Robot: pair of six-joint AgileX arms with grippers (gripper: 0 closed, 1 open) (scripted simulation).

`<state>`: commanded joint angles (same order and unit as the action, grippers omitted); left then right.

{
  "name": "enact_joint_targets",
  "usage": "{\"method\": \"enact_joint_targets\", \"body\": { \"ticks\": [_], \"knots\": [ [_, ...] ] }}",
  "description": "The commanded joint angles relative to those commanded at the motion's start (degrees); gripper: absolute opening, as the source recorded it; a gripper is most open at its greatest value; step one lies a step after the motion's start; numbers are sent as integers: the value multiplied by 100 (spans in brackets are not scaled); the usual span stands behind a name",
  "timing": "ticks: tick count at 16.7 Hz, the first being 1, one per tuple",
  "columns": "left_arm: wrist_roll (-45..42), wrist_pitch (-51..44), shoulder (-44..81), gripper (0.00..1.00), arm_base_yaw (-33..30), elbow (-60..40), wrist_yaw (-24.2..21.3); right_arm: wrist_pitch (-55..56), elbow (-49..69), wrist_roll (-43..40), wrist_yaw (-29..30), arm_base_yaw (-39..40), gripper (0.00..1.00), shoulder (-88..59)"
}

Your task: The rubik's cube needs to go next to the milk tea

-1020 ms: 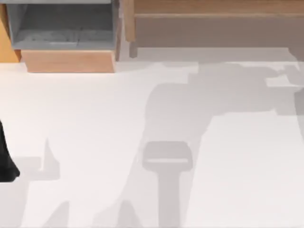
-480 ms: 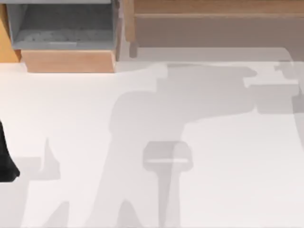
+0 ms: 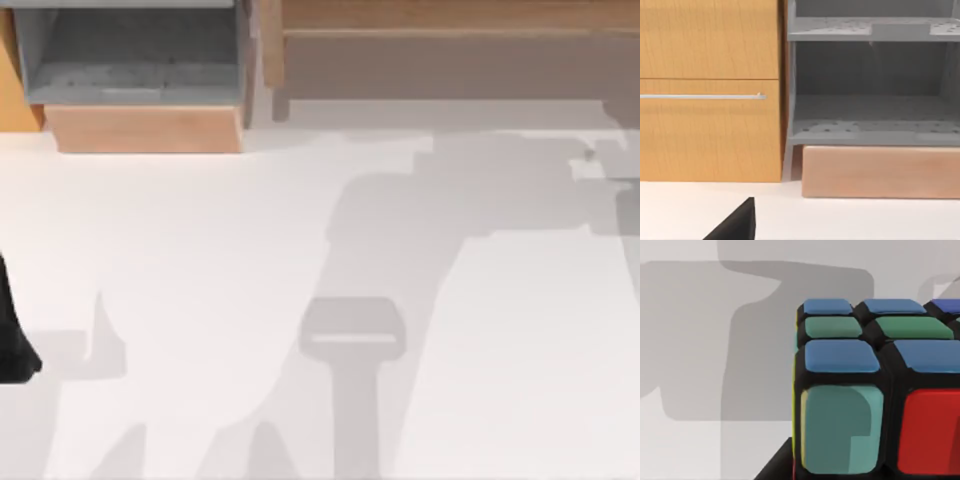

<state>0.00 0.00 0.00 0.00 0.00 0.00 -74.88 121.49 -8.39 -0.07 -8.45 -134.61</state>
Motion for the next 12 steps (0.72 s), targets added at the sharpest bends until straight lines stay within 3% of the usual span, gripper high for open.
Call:
{"method": "enact_joint_targets", "body": {
  "ticks": [7,12],
  "knots": [
    [0,0,0,100,0,0,0,91,-112,-9,17,-89,0,-167],
    [0,0,0,100,0,0,0,91,-112,-9,17,-89,38,-167]
  ]
}}
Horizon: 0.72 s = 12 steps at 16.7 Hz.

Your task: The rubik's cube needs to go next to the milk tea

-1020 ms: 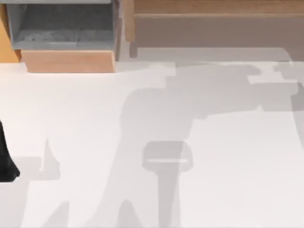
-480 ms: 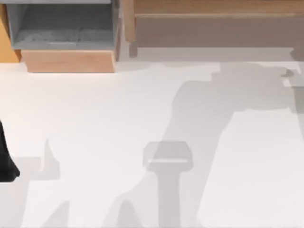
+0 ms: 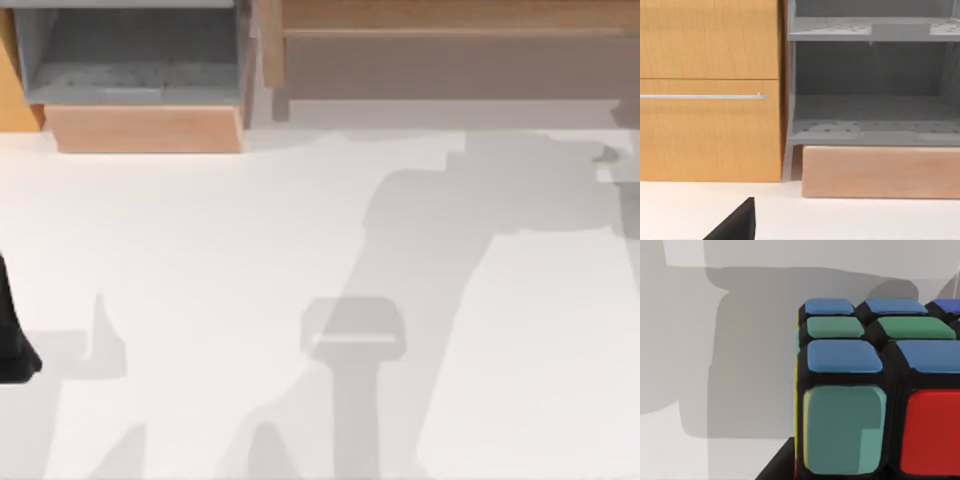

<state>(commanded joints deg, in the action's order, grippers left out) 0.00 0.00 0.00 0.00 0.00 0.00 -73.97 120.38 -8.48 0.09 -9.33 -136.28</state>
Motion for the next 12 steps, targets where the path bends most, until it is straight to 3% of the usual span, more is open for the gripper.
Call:
{"method": "enact_joint_targets", "body": {
  "ticks": [8,12],
  "knots": [
    [0,0,0,100,0,0,0,0,0,0,0,0,98,0],
    [0,0,0,100,0,0,0,0,0,0,0,0,100,0]
  ]
}}
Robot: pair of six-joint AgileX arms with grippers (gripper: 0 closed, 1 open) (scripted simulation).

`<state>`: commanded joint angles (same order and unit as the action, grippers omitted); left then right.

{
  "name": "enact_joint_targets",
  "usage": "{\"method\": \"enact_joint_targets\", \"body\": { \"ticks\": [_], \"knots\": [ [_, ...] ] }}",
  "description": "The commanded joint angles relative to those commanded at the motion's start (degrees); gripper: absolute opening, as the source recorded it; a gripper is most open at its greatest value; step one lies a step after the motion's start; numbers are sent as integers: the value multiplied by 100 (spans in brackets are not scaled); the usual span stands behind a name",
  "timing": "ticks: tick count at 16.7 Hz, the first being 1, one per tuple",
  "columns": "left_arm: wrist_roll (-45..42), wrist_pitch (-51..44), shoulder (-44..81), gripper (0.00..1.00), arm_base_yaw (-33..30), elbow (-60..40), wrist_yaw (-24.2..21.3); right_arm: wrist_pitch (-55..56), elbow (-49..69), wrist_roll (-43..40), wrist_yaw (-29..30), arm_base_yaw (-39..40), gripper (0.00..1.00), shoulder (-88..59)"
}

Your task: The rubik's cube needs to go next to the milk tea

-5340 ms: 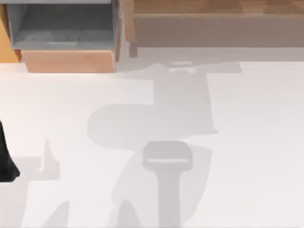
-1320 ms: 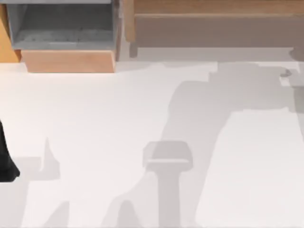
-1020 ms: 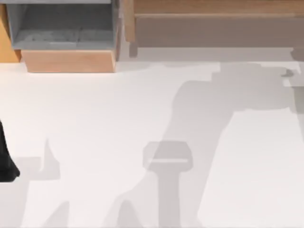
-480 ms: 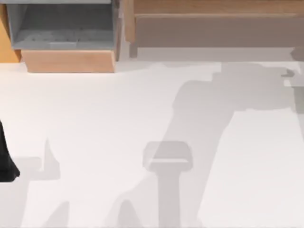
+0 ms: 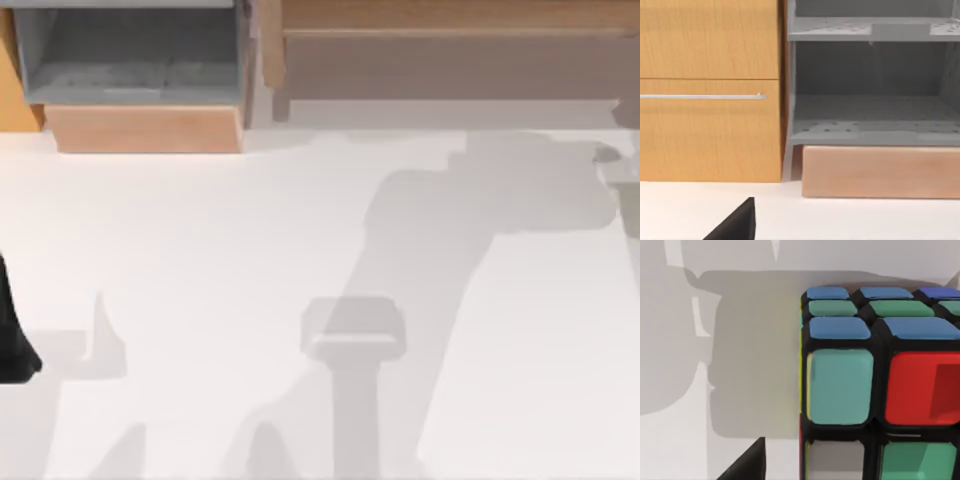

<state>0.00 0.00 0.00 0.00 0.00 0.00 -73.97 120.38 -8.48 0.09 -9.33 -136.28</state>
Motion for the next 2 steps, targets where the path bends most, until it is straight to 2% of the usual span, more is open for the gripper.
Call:
{"method": "enact_joint_targets", "body": {
  "ticks": [2],
  "knots": [
    [0,0,0,100,0,0,0,0,0,0,0,0,100,0]
  ]
}}
